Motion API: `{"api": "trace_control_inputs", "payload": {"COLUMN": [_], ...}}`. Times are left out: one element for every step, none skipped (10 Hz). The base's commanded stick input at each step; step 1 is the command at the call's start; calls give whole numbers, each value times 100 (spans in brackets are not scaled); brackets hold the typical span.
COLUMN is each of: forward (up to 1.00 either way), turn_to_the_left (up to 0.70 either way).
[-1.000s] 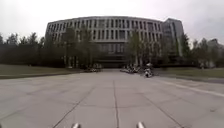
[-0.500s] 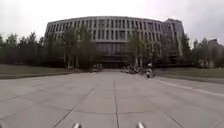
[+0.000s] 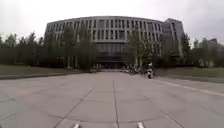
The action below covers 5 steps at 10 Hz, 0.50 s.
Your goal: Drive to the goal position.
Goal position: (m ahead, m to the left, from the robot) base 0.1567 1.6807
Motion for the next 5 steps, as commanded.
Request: {"api": "trace_control_inputs", "payload": {"forward": [50,50,50,50,50], "turn_to_the_left": [0,0,0,0,0]}}
